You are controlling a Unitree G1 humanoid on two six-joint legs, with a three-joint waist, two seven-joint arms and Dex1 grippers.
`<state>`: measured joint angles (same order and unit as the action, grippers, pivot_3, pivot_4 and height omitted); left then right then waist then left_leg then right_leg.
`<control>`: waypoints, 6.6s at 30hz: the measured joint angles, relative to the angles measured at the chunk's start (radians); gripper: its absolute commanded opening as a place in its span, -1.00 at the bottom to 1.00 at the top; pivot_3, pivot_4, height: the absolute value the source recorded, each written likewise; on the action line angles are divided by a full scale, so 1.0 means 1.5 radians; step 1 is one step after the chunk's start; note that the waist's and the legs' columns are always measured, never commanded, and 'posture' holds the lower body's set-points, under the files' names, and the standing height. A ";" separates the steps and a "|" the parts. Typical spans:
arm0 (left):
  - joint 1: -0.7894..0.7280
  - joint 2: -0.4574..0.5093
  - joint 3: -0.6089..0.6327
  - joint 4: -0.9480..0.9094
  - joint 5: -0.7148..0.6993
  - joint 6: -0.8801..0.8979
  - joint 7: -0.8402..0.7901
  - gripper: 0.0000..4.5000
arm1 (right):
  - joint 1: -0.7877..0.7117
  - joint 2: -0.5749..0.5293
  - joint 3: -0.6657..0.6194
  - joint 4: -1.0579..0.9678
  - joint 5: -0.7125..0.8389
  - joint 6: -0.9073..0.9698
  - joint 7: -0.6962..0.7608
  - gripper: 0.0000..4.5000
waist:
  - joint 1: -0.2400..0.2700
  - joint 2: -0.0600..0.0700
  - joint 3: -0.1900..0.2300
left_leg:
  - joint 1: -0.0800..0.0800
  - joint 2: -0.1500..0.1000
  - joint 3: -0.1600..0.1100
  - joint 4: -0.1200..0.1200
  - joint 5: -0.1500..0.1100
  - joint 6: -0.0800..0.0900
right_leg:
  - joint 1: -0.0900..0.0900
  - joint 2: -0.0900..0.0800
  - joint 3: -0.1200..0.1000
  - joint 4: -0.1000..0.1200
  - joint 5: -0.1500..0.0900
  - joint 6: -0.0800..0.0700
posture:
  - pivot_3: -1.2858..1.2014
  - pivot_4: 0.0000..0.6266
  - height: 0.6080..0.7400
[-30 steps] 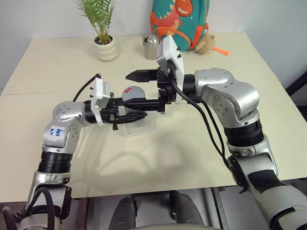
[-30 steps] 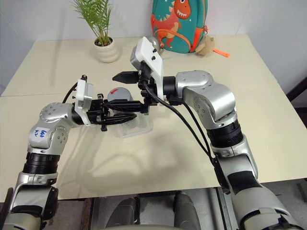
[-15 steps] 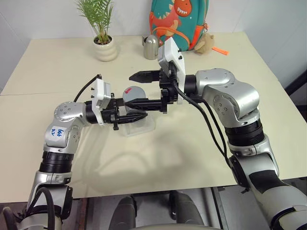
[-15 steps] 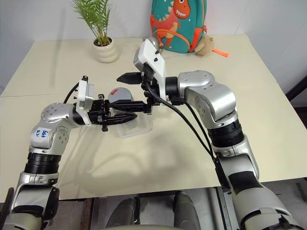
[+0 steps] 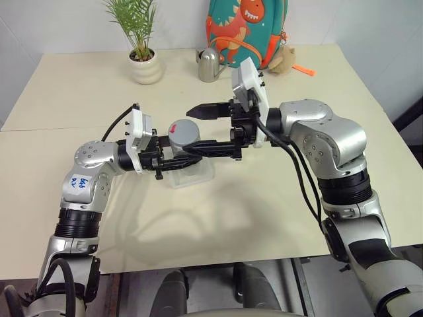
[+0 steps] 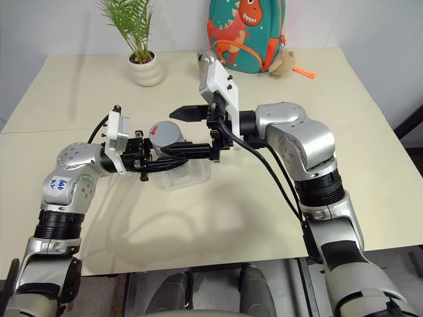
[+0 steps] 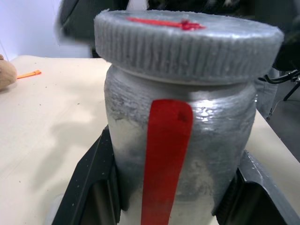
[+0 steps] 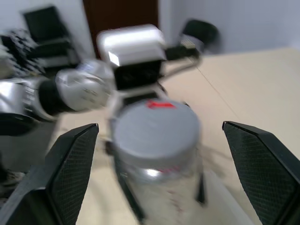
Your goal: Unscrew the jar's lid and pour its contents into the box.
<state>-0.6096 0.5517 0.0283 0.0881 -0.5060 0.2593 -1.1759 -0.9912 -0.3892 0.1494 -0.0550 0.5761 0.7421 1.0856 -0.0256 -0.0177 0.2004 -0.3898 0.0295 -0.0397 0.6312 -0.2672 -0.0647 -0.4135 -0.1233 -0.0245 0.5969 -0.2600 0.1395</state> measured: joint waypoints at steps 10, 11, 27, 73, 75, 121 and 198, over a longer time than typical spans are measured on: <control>0.000 0.000 0.000 -0.001 0.000 -0.001 -0.001 -0.15 | -0.011 0.015 0.011 0.015 -0.017 0.000 -0.016 0.98 | -0.001 0.000 0.000 | 0.000 0.000 0.000 0.000 0.000 0.000 | 0.000 0.000 0.000 0.001 0.000 0.000 | 0.03 -0.52 1.00; 0.000 0.000 0.000 -0.001 0.000 -0.001 -0.001 -0.15 | -0.012 0.017 0.016 0.018 -0.022 -0.001 -0.019 0.98 | 0.000 0.000 0.000 | 0.000 0.000 0.000 0.000 0.000 0.000 | 0.000 0.000 0.000 0.001 0.000 0.000 | 0.03 -0.52 1.00; 0.000 0.001 0.013 -0.004 -0.002 -0.005 0.001 -0.15 | -0.013 0.059 0.016 0.037 -0.016 0.004 -0.042 0.15 | -0.001 0.000 0.000 | 0.000 0.000 0.000 0.000 0.000 0.000 | 0.000 0.000 0.000 0.001 0.000 0.000 | 0.03 -0.52 1.00; -0.187 0.033 0.030 0.261 0.044 -0.008 -0.033 -0.15 | 0.374 -0.233 -0.200 -0.124 0.036 -0.086 -0.086 1.00 | 0.016 -0.001 0.000 | 0.002 0.000 0.005 0.003 -0.001 0.002 | 0.001 0.001 0.005 -0.003 0.002 0.002 | 0.03 -0.52 1.00; -0.231 0.039 0.017 0.320 0.080 -0.043 -0.035 -0.15 | 0.353 -0.237 -0.191 -0.143 0.037 -0.074 -0.086 1.00 | 0.016 -0.001 0.000 | 0.002 0.000 0.005 0.003 -0.001 0.002 | 0.001 0.001 0.005 -0.003 0.003 0.002 | 0.03 -0.52 1.00; -0.319 0.207 -0.471 0.385 1.319 -0.518 1.482 -0.15 | 0.373 -0.138 -0.171 -0.169 0.031 -0.073 -0.176 1.00 | 0.033 -0.001 0.000 | 0.000 0.000 0.010 0.002 -0.003 0.004 | -0.001 0.001 0.008 -0.004 0.004 0.004 | 0.03 -0.52 1.00; 0.263 0.214 0.131 -0.053 0.052 -0.176 0.029 0.99 | 0.431 -0.266 -0.208 -0.110 -0.003 -0.194 0.002 1.00 | 0.006 -0.003 -0.001 | 0.004 0.003 0.015 0.011 -0.009 0.008 | 0.001 0.001 0.012 -0.004 0.005 0.002 | 0.03 -0.52 1.00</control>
<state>-0.2152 0.8728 0.2242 0.0080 -0.4278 -0.0045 -1.1321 -0.3442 -0.7889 -0.1626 -0.2205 0.5715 0.4504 1.0893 -0.0158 -0.0224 0.1982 -0.3843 0.0334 -0.0166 0.6473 -0.2802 -0.0532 -0.4125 -0.1211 -0.0067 0.5907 -0.2519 0.1429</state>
